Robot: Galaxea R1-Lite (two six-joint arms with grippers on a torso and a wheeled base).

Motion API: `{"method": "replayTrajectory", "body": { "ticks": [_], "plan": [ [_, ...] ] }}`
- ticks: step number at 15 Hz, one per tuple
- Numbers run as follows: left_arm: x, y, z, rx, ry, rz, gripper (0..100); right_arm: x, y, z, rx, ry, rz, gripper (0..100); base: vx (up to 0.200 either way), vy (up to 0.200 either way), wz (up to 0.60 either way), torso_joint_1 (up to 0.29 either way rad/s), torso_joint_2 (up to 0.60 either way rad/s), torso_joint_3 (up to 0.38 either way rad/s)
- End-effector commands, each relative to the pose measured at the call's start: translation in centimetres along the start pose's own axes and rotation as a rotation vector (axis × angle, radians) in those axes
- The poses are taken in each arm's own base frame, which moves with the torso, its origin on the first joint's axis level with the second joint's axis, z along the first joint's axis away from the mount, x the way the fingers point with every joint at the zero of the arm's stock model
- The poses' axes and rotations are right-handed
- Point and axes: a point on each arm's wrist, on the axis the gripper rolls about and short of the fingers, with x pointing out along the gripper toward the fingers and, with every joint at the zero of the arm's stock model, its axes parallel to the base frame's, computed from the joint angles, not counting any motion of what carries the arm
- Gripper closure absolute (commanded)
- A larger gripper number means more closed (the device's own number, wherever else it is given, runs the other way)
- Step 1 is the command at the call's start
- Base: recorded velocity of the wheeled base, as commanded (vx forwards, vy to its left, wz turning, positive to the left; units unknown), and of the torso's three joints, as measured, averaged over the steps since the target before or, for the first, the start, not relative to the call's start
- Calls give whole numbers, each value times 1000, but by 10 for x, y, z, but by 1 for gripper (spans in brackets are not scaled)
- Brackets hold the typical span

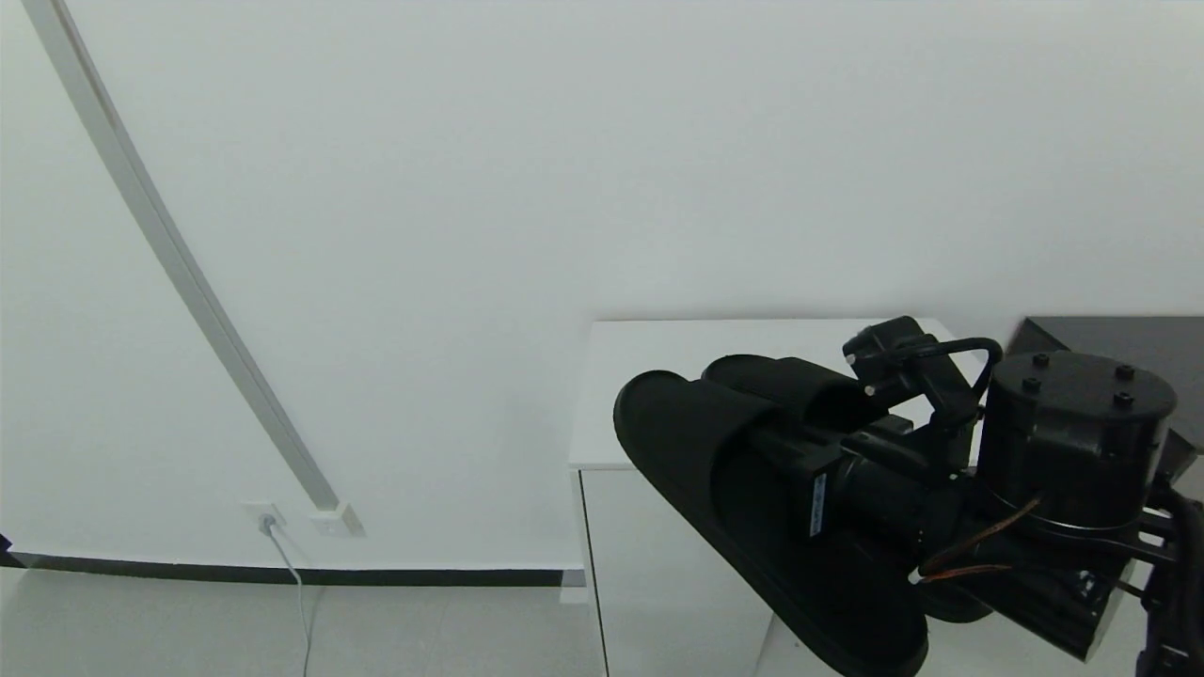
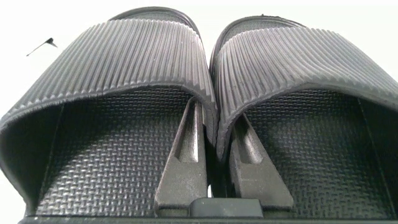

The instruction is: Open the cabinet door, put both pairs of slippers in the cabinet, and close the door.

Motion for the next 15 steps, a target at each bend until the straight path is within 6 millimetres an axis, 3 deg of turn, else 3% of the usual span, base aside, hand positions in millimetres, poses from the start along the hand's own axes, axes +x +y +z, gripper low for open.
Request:
{"method": "replayTrajectory", "body": {
  "ticks": [1,3,15],
  "plan": [
    [0,0,0,0,0,0,100,0,0,-1,-2,6,1,100,-200,0,0,2,2,2],
    [0,0,0,0,0,0,100,0,0,-2,-2,7,1,100,-200,0,0,-5,2,2],
    [0,0,0,-2,0,2,100,-1,2,-8,-25,27,6,100,0,0,0,0,0,0]
  ]
}}
